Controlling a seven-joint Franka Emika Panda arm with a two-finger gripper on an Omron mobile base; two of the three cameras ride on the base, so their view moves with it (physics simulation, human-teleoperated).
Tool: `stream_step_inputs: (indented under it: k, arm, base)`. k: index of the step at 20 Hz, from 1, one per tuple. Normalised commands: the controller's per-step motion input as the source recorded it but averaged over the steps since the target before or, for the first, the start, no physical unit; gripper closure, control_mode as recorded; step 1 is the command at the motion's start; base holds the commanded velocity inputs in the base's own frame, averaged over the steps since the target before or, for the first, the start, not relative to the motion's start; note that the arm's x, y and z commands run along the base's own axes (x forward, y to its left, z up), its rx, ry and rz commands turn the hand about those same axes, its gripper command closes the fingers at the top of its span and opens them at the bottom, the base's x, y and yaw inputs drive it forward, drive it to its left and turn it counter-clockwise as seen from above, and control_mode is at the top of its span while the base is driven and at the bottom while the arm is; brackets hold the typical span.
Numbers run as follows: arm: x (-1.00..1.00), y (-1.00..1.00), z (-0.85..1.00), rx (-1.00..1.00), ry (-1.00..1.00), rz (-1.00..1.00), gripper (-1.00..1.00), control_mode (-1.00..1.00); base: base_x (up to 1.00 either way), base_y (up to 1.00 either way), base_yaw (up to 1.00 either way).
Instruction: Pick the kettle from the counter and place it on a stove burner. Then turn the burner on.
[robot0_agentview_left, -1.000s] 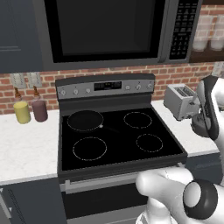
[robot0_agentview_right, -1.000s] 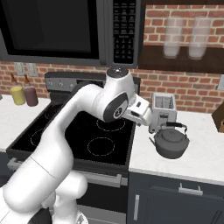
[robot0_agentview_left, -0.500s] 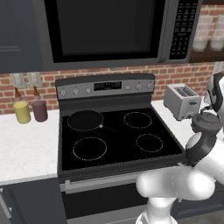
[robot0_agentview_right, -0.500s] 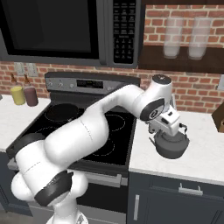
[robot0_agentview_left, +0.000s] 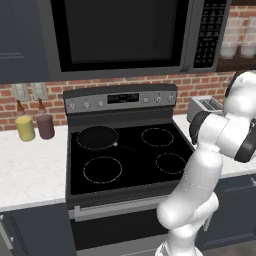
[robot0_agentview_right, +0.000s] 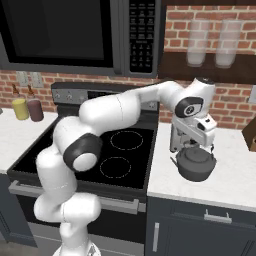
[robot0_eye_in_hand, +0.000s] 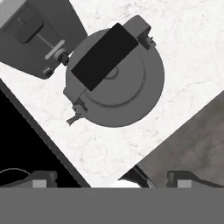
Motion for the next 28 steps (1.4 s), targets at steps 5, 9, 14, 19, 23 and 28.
stream_step_inputs:
  k: [5, 9, 14, 19, 23, 28]
  arm:
    - [0.27, -0.17, -0.25, 0.00, 0.00, -0.07, -1.00, -1.00]
    - [0.20, -0.10, -0.34, 0.00, 0.00, -0.07, -1.00, -1.00]
    - [0.26, -0.01, -0.28, -0.01, 0.00, -0.05, -1.00, -1.00]
    - [0.29, 0.00, -0.36, -0.09, 0.00, -0.02, -1.00, -1.00]
    - [0.30, 0.07, -0.46, -0.14, 0.00, -0.01, -1.00, -1.00]
    - [0.30, 0.12, -0.38, -0.12, 0.00, -0.02, -1.00, -1.00]
  base:
    - [0.00, 0.00, 0.00]
    - [0.00, 0.00, 0.00]
    - [0.00, 0.00, 0.00]
    - [0.00, 0.00, 0.00]
    - [0.00, 0.00, 0.00]
    - [0.00, 0.00, 0.00]
